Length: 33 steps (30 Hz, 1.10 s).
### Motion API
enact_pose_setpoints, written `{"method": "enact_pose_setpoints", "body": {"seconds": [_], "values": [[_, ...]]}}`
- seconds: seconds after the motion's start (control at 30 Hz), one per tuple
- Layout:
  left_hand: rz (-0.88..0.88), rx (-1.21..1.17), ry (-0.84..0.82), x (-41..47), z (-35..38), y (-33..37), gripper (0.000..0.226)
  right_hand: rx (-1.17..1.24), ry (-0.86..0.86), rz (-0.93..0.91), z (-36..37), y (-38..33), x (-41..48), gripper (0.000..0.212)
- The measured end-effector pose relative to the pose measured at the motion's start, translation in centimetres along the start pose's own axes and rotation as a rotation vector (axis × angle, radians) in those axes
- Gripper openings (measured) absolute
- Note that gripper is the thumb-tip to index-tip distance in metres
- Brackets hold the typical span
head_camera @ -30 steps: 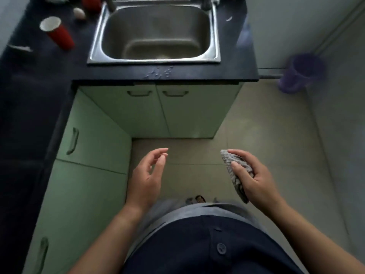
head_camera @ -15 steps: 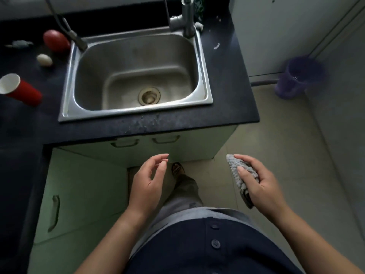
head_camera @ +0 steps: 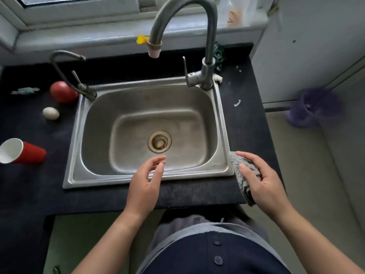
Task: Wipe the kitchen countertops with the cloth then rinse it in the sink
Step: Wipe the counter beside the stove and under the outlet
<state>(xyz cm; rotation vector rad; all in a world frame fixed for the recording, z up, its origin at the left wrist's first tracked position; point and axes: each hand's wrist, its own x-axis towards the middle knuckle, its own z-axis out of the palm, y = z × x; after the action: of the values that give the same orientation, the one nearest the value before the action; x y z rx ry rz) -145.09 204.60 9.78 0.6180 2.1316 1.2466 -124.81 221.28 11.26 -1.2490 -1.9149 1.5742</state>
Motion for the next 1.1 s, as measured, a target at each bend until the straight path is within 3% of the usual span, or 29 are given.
{"method": "enact_pose_setpoints", "body": {"seconds": [0.3,0.6,0.83,1.1], "values": [[-0.030,0.013,0.165,7.1,2.6,3.1,0.024,-0.068,-0.207,-0.103,-0.8,-3.1,11.9,0.026],[0.018,0.108,0.240,19.7,6.9,8.2,0.020,-0.020,-0.224,-0.129,0.3,-2.6,21.1,0.024],[0.032,0.148,0.344,26.6,9.6,10.1,0.042,0.012,-0.233,-0.070,1.2,-1.4,24.3,0.024],[0.090,0.210,0.353,28.4,10.1,10.2,0.016,0.015,-0.242,-0.031,1.5,-1.4,25.2,0.025]]}}
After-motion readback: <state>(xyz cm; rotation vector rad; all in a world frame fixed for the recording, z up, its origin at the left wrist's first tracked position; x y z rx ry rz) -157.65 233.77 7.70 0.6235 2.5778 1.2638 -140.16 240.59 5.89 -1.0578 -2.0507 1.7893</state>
